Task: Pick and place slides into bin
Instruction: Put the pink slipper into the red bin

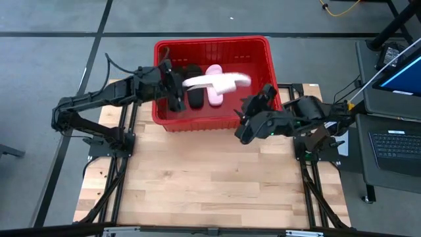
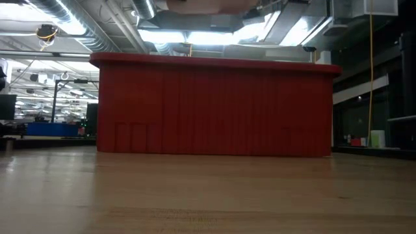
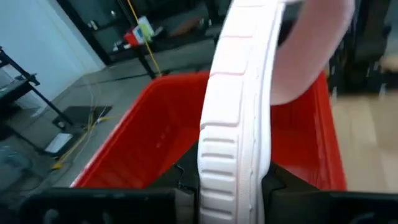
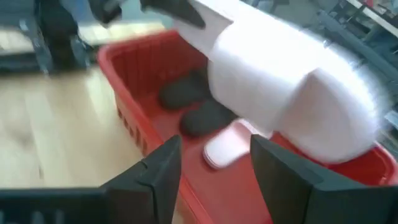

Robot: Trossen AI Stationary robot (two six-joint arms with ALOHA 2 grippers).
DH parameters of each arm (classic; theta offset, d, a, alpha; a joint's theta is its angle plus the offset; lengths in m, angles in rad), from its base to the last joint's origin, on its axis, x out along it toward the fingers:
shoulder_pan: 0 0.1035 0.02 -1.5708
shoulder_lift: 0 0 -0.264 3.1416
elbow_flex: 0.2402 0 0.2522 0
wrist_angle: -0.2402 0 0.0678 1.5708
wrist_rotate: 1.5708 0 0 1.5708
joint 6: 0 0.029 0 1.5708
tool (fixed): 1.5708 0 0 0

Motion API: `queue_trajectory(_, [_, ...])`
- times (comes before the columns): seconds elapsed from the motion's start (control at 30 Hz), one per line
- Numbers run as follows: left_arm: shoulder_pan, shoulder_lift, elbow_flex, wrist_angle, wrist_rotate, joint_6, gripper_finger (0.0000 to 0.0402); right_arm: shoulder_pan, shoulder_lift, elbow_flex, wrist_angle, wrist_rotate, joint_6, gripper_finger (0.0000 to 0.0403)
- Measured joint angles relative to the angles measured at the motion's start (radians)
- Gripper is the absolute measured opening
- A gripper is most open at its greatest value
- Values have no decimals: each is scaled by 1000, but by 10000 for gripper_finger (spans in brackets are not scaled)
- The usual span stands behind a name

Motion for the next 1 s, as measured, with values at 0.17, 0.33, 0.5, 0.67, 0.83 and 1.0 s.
queue_trajectory(0.17, [11, 0, 0, 134, 48, -62, 59, 0, 0, 19, 57, 4, 2, 190])
queue_trajectory(0.33, [9, 0, 0, 239, 57, -101, 59, 0, 6, 18, 99, 42, -28, 190])
queue_trajectory(0.5, [10, 3, 0, 275, 68, -189, 59, 0, 6, 18, 217, 98, -172, 190])
queue_trajectory(0.67, [22, 26, 0, 299, 73, -293, 59, 1, 21, 18, 354, 188, -443, 190])
queue_trajectory(0.83, [50, 75, 0, 379, 85, -373, 59, 2, 74, 18, 422, 378, -657, 190])
queue_trajectory(1.0, [64, 100, 1, 442, 128, -436, 59, -3, 132, 18, 420, 619, -741, 190])
